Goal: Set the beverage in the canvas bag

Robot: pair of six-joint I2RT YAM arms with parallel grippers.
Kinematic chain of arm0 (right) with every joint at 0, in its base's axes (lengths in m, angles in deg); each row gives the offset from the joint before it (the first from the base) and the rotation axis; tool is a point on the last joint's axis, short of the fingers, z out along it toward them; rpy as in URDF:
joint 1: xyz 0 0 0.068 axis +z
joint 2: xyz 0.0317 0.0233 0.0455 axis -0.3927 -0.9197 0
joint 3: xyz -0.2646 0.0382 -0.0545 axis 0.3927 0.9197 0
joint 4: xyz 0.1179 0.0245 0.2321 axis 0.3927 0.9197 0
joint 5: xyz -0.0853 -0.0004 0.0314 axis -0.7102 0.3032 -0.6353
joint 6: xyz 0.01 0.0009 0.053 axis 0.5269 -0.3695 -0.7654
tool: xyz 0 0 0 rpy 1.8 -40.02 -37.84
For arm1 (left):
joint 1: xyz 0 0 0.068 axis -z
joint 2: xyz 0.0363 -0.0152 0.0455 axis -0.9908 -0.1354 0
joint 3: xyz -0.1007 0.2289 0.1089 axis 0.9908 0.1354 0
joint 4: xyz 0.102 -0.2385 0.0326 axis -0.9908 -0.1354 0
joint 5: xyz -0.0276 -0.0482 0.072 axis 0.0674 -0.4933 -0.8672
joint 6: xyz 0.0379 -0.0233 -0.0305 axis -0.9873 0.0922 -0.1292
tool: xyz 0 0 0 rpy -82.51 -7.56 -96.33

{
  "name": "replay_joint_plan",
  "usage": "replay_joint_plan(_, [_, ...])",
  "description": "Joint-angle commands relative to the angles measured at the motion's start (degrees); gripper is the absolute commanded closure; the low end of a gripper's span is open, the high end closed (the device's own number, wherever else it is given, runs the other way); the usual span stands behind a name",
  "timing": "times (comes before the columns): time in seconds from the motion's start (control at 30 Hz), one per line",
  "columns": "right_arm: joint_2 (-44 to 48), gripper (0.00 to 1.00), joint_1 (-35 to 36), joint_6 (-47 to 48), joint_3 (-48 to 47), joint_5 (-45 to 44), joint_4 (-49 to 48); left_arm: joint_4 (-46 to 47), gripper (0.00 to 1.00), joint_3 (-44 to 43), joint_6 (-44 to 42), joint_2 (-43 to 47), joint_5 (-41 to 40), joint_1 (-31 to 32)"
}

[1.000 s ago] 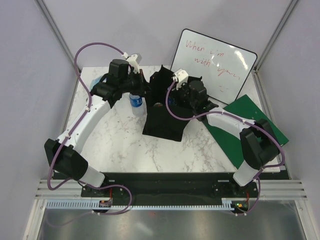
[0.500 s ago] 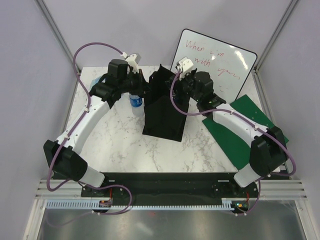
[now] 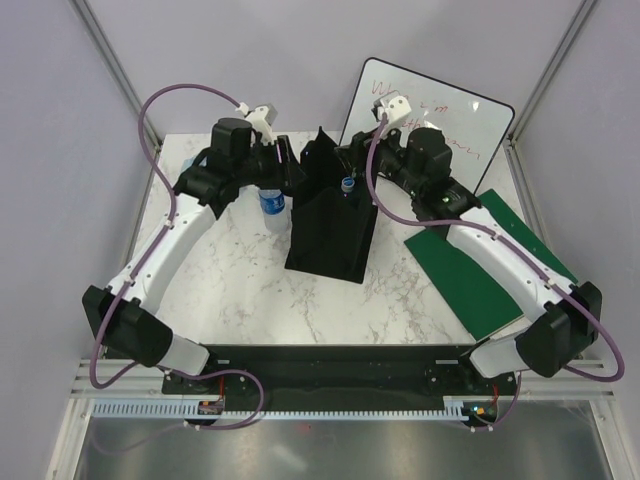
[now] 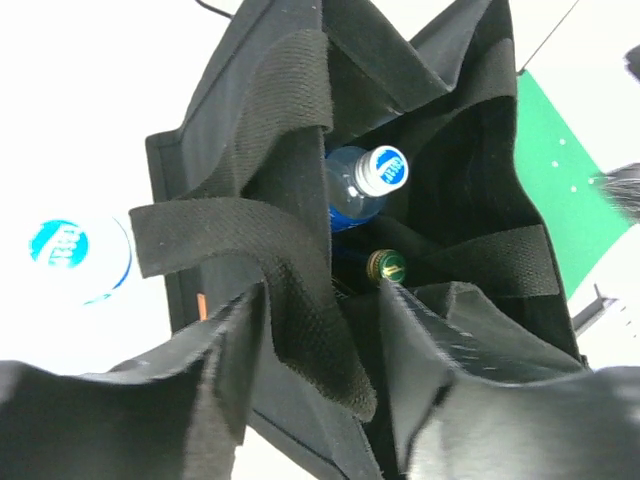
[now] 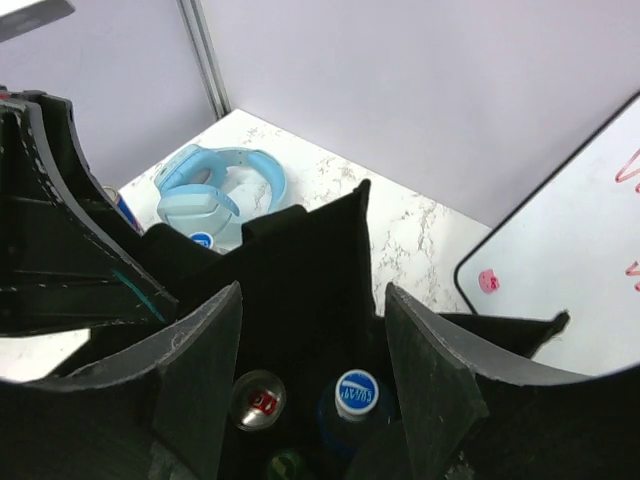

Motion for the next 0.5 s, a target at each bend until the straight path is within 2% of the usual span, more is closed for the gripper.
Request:
replay_joint_plan(0.0, [3.4, 0.33, 1.8, -4.0, -5.8, -6.5, 8.0, -1.9, 0.35, -3.2, -1.5, 2.4, -4.1, -0.3])
replay_joint_plan(0.23, [6.1, 0.33, 2.6, -7.2, -6.4, -9.0, 12.8, -6.1, 0.18, -7.3, -2.9, 4.2, -11.0, -0.8])
replay_joint_plan(0.47, [7.6, 0.34, 2.7, -12.9, -6.0, -14.7, 19.6, -9.1, 0.18, -7.4, -5.1, 4.7, -19.6, -3.5])
